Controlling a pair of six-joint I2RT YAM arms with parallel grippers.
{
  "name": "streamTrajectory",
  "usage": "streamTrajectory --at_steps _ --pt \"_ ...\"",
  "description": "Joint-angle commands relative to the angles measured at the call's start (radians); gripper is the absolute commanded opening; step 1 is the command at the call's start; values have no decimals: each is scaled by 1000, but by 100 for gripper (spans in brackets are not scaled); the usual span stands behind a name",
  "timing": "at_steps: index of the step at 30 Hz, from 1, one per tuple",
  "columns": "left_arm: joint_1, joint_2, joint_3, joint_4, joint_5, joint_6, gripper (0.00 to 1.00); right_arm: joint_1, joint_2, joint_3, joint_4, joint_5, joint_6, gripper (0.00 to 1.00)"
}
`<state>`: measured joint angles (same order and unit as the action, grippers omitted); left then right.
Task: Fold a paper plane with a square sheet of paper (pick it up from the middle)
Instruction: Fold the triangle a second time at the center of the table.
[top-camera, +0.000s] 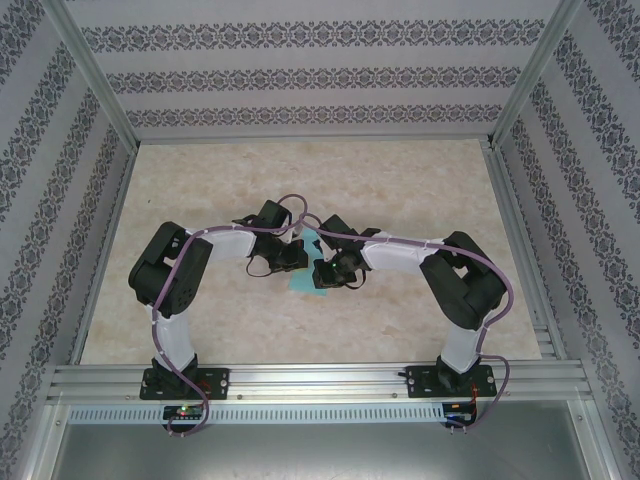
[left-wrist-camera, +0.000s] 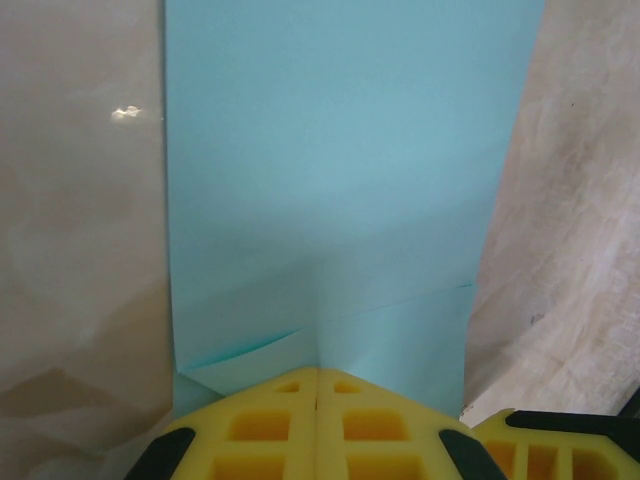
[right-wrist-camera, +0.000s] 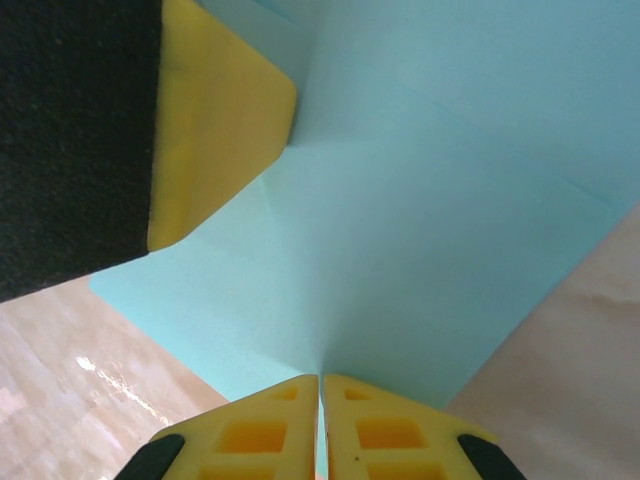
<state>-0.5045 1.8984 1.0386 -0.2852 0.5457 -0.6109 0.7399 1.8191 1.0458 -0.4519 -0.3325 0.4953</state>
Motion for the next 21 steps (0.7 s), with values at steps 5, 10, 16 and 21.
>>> streamTrajectory --at_steps 5,10,16,21 --pt "-14 66 -49 -41 -114 -15 5 12 30 62 -11 36 -17 11" --pt "-14 66 -49 -40 -110 -16 5 12 59 79 6 31 -13 12" --pt "-13 64 -51 -40 -114 -16 5 13 56 42 11 25 -14 12" --pt "-13 62 -56 -36 -121 -22 5 13 29 -15 6 13 -30 11"
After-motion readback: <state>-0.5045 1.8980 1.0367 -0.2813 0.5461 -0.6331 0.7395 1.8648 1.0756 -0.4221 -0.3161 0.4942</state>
